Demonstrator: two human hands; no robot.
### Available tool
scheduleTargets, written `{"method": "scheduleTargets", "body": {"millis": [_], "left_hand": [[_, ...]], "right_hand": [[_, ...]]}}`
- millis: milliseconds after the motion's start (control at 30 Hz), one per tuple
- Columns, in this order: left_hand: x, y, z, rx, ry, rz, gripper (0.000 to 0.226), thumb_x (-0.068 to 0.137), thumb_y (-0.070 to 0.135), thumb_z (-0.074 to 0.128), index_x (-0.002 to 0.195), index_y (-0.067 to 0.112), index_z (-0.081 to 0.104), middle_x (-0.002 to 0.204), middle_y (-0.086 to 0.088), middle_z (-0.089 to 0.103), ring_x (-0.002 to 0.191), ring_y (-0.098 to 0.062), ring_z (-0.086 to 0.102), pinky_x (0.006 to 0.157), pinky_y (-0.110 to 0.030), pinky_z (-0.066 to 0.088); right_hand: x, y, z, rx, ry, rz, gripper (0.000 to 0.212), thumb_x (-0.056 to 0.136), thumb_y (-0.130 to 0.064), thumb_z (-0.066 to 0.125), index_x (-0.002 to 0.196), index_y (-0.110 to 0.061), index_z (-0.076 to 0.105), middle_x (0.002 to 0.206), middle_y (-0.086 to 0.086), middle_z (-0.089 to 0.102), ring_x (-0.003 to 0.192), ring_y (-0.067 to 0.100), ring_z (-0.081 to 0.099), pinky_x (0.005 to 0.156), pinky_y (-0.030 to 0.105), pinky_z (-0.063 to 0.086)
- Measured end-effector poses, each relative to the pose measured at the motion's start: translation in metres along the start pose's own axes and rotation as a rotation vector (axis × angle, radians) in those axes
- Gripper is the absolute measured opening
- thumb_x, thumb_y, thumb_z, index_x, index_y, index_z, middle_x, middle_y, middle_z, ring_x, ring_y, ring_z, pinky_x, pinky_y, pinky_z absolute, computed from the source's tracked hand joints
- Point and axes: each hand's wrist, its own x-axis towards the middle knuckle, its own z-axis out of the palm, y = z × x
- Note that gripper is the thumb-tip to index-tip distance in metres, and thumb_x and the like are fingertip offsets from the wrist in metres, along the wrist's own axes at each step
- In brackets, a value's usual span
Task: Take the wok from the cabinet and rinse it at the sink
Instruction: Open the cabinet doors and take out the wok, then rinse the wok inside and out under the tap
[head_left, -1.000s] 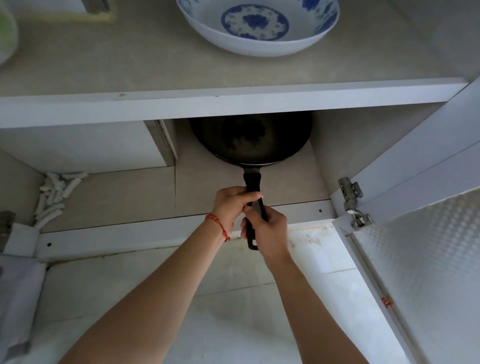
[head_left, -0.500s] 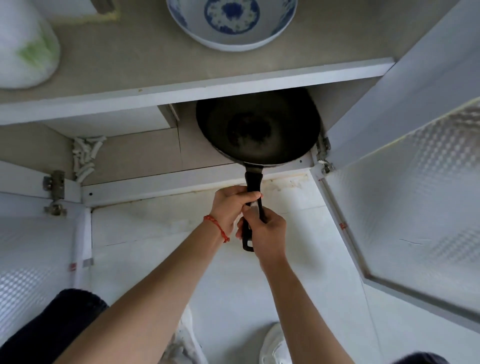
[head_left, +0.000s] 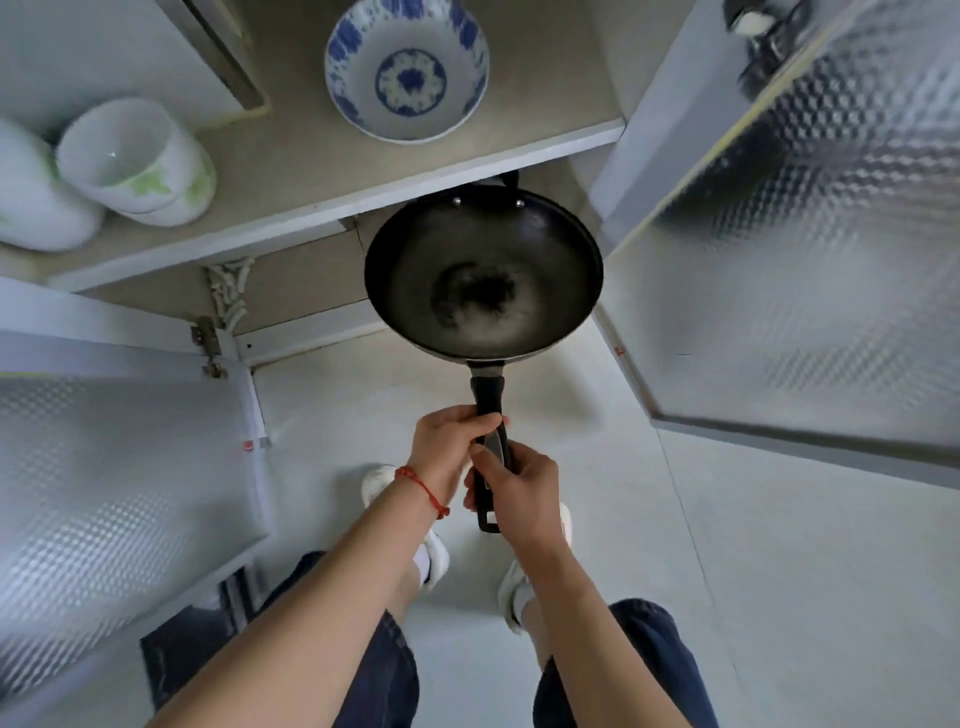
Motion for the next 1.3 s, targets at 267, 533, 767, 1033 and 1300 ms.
{"method": "scheduleTargets", "body": {"millis": [267,533,767,1033,1300], "left_hand": [[-0.115,-0.007,-0.015,0.059,-0.058,-0.088,0.009,0.080,0.000,0.059,0.078,0.003,0.067,0.077,-0.010,0.068,0.070,-0.023,0.063,0.060,-0.025,0.052],[-0.189,-0.022,-0.046,0.293,-0.168,-0.099,0.008,0.078,0.004,0.061,0.079,0.000,0.068,0.066,-0.011,0.066,0.061,-0.023,0.062,0.065,-0.032,0.052],[-0.255,-0.047,-0.048,0.444,-0.277,-0.096,0.007,0.078,0.000,0.060,0.078,-0.003,0.066,0.064,-0.012,0.064,0.051,-0.018,0.061,0.058,-0.028,0.053],[-0.319,-0.110,-0.022,0.603,-0.381,-0.114,0.009,0.079,0.002,0.060,0.073,-0.002,0.066,0.058,-0.011,0.065,0.048,-0.019,0.060,0.051,-0.026,0.044],[-0.369,-0.169,0.023,0.737,-0.505,-0.143,0.011,0.078,0.002,0.061,0.081,-0.008,0.065,0.065,-0.017,0.062,0.047,-0.023,0.056,0.039,-0.021,0.040]], "right_hand": [[-0.120,-0.013,-0.003,0.095,0.024,0.080,0.019,0.083,-0.007,0.058,0.065,-0.001,0.055,0.055,0.011,0.057,0.042,0.020,0.054,0.044,0.026,0.047],[-0.219,0.001,0.021,0.223,0.194,0.085,0.024,0.082,-0.012,0.059,0.067,0.005,0.056,0.062,0.016,0.058,0.055,0.025,0.054,0.049,0.027,0.044],[-0.296,0.019,0.021,0.413,0.339,0.091,0.020,0.082,-0.008,0.058,0.063,-0.002,0.056,0.061,0.017,0.056,0.053,0.026,0.053,0.045,0.027,0.044],[-0.368,0.061,-0.017,0.561,0.449,0.112,0.021,0.082,-0.007,0.057,0.063,-0.002,0.055,0.056,0.015,0.055,0.039,0.020,0.053,0.040,0.024,0.041],[-0.429,0.094,-0.070,0.626,0.608,0.101,0.022,0.083,-0.006,0.057,0.062,-0.001,0.056,0.057,0.018,0.056,0.037,0.017,0.053,0.039,0.024,0.042]]}}
